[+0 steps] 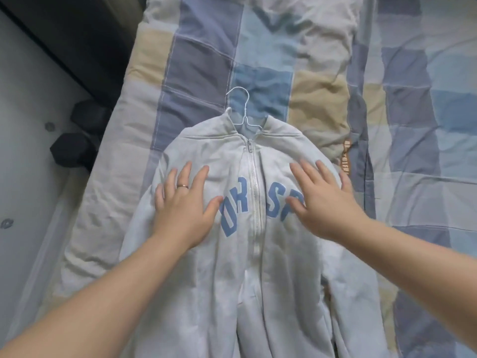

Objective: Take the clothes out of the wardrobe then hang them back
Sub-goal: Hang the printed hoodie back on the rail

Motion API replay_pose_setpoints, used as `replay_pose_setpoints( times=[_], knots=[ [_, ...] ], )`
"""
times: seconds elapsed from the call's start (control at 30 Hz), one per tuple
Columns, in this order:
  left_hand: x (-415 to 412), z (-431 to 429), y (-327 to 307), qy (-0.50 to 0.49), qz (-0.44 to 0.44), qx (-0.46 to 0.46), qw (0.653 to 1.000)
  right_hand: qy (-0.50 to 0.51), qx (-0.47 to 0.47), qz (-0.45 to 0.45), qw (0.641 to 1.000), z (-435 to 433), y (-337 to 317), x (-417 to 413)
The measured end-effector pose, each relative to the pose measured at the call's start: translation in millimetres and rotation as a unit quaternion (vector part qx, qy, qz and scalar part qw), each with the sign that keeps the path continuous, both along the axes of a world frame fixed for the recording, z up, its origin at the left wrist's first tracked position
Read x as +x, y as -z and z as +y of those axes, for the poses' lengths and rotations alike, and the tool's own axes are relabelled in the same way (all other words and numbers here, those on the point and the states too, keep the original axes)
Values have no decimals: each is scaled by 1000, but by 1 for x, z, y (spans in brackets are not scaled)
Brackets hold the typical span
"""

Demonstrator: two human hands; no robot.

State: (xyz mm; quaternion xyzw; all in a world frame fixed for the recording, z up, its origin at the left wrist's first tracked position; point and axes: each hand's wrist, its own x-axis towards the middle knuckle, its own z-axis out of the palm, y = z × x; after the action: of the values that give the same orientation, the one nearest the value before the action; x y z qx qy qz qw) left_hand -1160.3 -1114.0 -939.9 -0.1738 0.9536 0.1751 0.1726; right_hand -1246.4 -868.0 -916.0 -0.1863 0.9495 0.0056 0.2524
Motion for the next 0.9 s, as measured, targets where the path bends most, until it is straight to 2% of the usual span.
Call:
replay_pose_setpoints(
  times=[0.17,0.3,0.47,0.7,0.83,0.9],
  knots=[
    [-58,-25,43,29,70,-37,996,3,-14,47,999,-21,60,-63],
    [-95,-38,55,-5,91,-54,994,23,-26,70,997,-30,85,-87],
    [-113,-40,58,-46,146,3,988,55,-39,60,996,-36,91,-87],
    [-81,-46,9,16,254,109,961,49,-119,61,990,-22,24,-88],
    [-59,-51,-37,90,216,152,960,36,-218,30,975,0,-42,-72],
    [-47,-56,-60,100,195,157,963,20,-235,11,972,7,-83,-58]
  ],
)
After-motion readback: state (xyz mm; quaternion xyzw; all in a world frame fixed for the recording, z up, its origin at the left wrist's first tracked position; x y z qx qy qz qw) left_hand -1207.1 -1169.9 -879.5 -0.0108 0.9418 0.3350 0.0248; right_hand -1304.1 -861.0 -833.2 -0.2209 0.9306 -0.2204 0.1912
